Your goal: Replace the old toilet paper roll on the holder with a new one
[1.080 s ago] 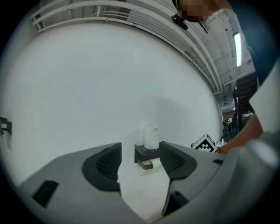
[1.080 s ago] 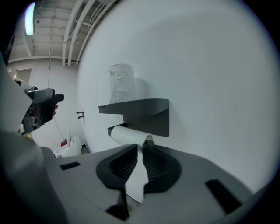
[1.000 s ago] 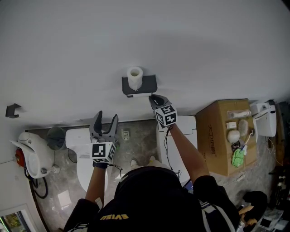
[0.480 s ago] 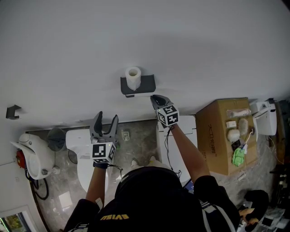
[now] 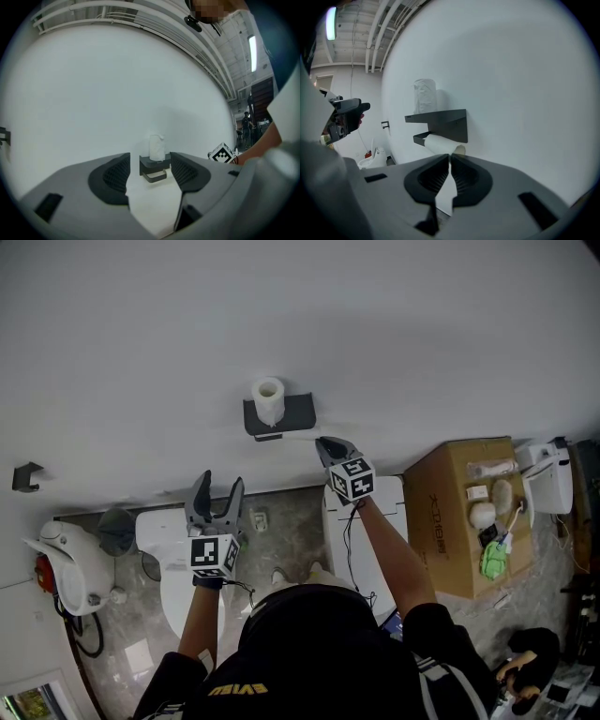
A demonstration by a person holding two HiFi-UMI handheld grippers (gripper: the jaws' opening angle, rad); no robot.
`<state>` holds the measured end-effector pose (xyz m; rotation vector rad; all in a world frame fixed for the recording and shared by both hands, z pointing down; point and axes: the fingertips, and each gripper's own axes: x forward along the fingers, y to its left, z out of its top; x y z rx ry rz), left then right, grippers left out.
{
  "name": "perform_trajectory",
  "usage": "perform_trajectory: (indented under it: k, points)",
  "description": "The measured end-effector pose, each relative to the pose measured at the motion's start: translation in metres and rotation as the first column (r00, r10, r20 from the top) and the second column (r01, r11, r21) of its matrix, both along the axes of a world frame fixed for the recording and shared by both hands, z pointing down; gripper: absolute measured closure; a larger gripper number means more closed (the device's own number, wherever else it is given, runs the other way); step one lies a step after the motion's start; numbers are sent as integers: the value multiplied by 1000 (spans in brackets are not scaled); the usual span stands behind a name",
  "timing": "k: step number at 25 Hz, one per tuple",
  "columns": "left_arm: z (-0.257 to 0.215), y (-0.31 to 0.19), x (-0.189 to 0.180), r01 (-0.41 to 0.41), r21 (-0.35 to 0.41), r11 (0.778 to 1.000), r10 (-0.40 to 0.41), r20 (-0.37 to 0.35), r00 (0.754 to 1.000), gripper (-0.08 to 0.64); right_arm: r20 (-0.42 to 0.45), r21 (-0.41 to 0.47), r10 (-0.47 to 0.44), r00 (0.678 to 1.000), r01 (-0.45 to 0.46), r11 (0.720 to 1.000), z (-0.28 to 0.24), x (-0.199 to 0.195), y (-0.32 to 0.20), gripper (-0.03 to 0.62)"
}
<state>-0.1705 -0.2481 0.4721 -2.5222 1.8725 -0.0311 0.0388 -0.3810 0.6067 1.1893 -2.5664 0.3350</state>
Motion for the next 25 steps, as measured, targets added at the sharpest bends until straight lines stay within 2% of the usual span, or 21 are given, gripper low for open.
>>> perform_trajectory:
  k: [9, 19, 25]
  points:
    - [1, 2, 10, -15, -2, 1000, 15, 3, 1000, 280, 25, -14, 11, 1000, -11, 1000, 1, 22, 6, 584]
    - [-3, 2, 2, 9, 6, 1000, -9, -2, 1000, 284, 24, -4, 24, 999, -24, 1000, -6, 44, 18, 589]
    - [-2, 6, -5, 28, 2, 1000, -28, -2, 1000, 284, 47, 26, 73, 996, -74, 997, -24, 72, 35, 595]
